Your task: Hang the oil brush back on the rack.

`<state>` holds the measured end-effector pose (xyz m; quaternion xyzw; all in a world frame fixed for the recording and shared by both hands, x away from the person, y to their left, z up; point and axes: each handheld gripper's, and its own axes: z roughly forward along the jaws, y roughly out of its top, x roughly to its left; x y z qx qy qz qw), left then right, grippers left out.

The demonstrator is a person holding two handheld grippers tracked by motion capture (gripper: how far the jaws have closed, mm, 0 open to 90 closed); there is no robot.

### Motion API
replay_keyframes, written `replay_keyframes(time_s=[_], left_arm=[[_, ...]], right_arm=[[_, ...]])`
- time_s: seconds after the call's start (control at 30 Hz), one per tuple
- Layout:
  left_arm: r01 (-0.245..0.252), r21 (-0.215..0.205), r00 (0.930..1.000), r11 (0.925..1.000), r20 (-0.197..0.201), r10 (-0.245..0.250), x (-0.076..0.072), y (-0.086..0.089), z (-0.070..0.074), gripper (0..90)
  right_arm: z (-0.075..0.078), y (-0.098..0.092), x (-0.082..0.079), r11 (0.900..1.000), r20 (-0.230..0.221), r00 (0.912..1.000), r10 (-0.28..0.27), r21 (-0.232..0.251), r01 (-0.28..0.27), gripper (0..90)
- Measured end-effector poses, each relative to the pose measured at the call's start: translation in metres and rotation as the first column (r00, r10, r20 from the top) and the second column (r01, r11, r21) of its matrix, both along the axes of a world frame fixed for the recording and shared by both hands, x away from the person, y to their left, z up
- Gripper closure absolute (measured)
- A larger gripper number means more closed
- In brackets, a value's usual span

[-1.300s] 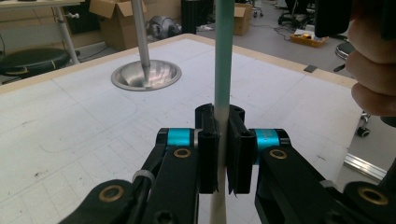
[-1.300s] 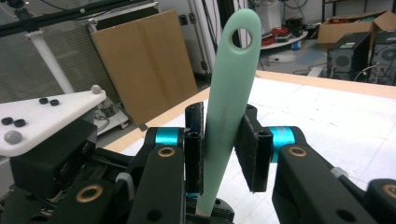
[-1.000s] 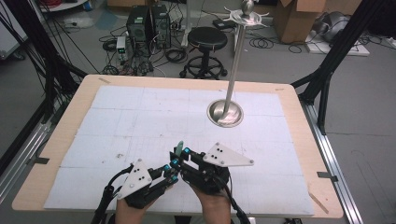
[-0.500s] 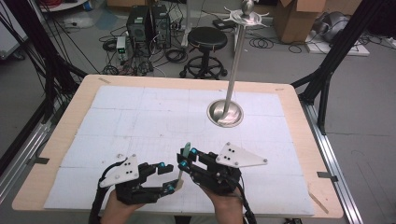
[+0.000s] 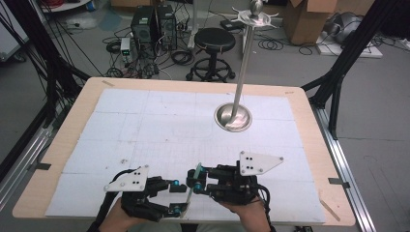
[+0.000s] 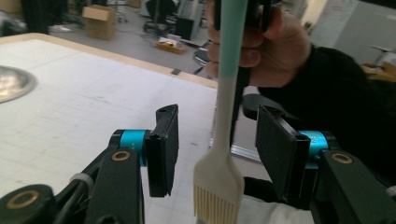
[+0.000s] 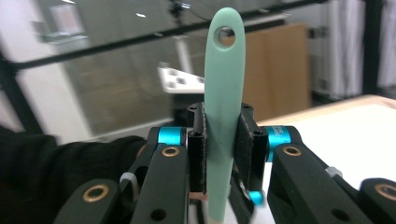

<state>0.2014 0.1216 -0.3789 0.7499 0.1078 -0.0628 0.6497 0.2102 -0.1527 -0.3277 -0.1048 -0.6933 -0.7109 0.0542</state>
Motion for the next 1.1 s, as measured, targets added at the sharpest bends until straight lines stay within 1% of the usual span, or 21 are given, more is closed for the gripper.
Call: replay_keyframes(time_s=[0.03, 0.07, 0.17, 0.27, 0.33, 0.53, 0.6, 0.73, 0.77, 0.83, 0.9, 1.0, 1.03, 1.07, 1.1], left_arm=[[0.011, -0.005, 0.9999, 0.9999, -0.006, -0.011, -0.001, -0.001, 0.000, 50.2], [0.023, -0.007, 0.9997, 0.9997, -0.008, -0.023, -0.001, -0.001, 0.000, 50.5], [0.061, -0.008, 0.9979, 0.9981, -0.022, -0.061, -0.002, -0.003, -0.001, 52.1], [0.090, -0.017, 0.9956, 0.9958, -0.026, -0.090, -0.004, -0.006, -0.001, 54.0], [0.106, -0.017, 0.9941, 0.9943, -0.025, -0.106, -0.004, -0.007, -0.001, 55.2], [0.150, -0.019, 0.9883, 0.9885, -0.026, -0.150, -0.006, -0.009, -0.001, 60.5], [0.150, -0.016, 0.9883, 0.9885, -0.026, -0.150, -0.007, -0.009, -0.001, 63.9], [0.148, -0.001, 0.9890, 0.9890, -0.012, -0.148, -0.007, -0.009, -0.001, 72.0], [0.142, -0.004, 0.9898, 0.9898, -0.010, -0.142, -0.008, -0.008, -0.001, 74.7], [0.146, -0.002, 0.9893, 0.9894, -0.007, -0.146, -0.008, -0.008, -0.001, 79.2], [0.141, -0.002, 0.9900, 0.9900, 0.002, -0.141, -0.009, -0.008, -0.001, 80.1], [0.128, 0.011, 0.9916, 0.9918, 0.021, -0.128, -0.010, -0.008, -0.001, 81.0], [0.117, 0.015, 0.9928, 0.9930, 0.025, -0.117, -0.011, -0.008, 0.000, 81.2], [0.092, 0.026, 0.9955, 0.9954, 0.020, -0.093, -0.010, -0.008, 0.000, 81.5], [0.072, 0.033, 0.9971, 0.9968, 0.024, -0.073, -0.009, -0.007, 0.000, 81.5]], right_arm=[[0.000, 0.001, 0.000, 1.000, 0.011, 0.9996, 0.026, 0.012, -0.027, 76.2], [0.000, 0.001, -0.001, 0.999, 0.012, 0.9987, 0.049, 0.019, -0.049, 76.2], [-0.001, 0.003, -0.001, 0.994, 0.025, 0.9947, 0.100, 0.040, -0.101, 76.2], [-0.002, 0.005, -0.001, 0.992, 0.027, 0.9927, 0.117, 0.045, -0.118, 76.2], [-0.002, 0.005, -0.001, 0.990, 0.026, 0.9908, 0.133, 0.050, -0.134, 76.2], [-0.003, 0.008, -0.002, 0.982, 0.039, 0.9843, 0.172, 0.067, -0.175, 76.3], [-0.004, 0.009, -0.002, 0.981, 0.039, 0.9833, 0.178, 0.069, -0.180, 76.3], [-0.005, 0.011, -0.002, 0.981, 0.037, 0.9826, 0.182, 0.064, -0.184, 76.3], [-0.005, 0.011, -0.002, 0.980, 0.032, 0.9820, 0.186, 0.062, -0.188, 76.3], [-0.005, 0.012, -0.003, 0.980, 0.034, 0.9820, 0.186, 0.064, -0.188, 76.3], [-0.006, 0.012, -0.002, 0.980, 0.029, 0.9821, 0.186, 0.063, -0.188, 76.3], [-0.006, 0.012, -0.002, 0.980, 0.018, 0.9819, 0.188, 0.059, -0.189, 75.9], [-0.006, 0.013, -0.002, 0.981, 0.018, 0.9829, 0.183, 0.064, -0.184, 74.1], [-0.006, 0.012, -0.001, 0.982, 0.011, 0.9839, 0.178, 0.069, -0.179, 64.3], [-0.006, 0.012, -0.002, 0.988, 0.001, 0.9902, 0.139, 0.073, -0.139, 51.3]])
